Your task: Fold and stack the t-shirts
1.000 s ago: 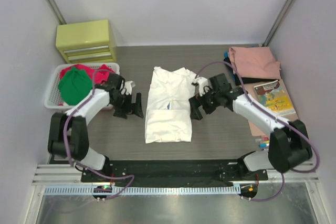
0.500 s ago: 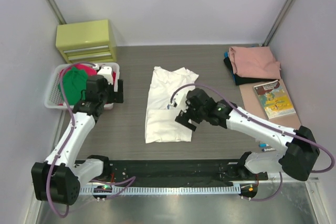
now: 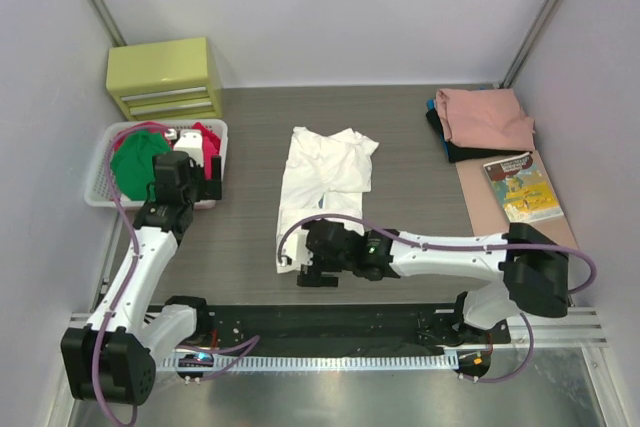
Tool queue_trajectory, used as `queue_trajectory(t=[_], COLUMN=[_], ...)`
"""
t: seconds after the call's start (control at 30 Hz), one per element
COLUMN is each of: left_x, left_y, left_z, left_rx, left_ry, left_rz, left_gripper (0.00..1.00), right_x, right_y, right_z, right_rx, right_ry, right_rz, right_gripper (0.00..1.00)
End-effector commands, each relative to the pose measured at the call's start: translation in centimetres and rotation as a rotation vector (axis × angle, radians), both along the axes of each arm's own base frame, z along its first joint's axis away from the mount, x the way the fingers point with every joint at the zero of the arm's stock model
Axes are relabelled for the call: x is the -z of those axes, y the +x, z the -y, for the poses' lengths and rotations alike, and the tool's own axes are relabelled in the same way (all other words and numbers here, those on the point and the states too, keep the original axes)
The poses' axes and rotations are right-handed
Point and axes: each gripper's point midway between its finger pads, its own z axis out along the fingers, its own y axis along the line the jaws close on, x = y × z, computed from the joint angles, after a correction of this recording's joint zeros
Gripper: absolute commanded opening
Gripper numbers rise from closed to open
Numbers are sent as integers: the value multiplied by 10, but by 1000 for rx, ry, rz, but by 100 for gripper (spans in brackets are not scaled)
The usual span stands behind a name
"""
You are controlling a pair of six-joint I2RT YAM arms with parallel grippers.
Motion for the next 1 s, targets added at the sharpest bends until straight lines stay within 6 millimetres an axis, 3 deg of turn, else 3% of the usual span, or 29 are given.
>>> queue_trajectory(t=[0.0, 0.17, 0.5, 0.63, 0.67, 0.7, 0.77, 0.97], left_x=[-14, -12, -8, -8, -8, -8, -7, -3], left_y=[9, 10, 10, 9, 9, 9, 9, 9], left_z=[-7, -8, -9, -12, -13, -13, -14, -9], left_rx=[-19, -18, -17, -34, -36, -38, -37, -12], left_ry=[25, 26, 27, 35, 38, 40, 41, 30], left_rz=[50, 38, 26, 33, 33, 34, 32, 18], left_gripper=[100, 100, 100, 100, 100, 100, 100, 100], right_x=[6, 28, 60, 78, 72, 77, 77, 68], right_y=[-24, -54, -63, -44, -36, -22, -17, -18], right_z=[-31, -28, -16, -8, -18, -11, -14, -19], right_rx=[-70, -128, -127, -30, -9, 47, 66, 74], right_ry=[68, 57, 7, -26, 20, -22, -19, 25], right_rz=[-57, -131, -183, -37, 34, 124, 196, 186], right_gripper=[100, 100, 100, 100, 100, 100, 100, 100])
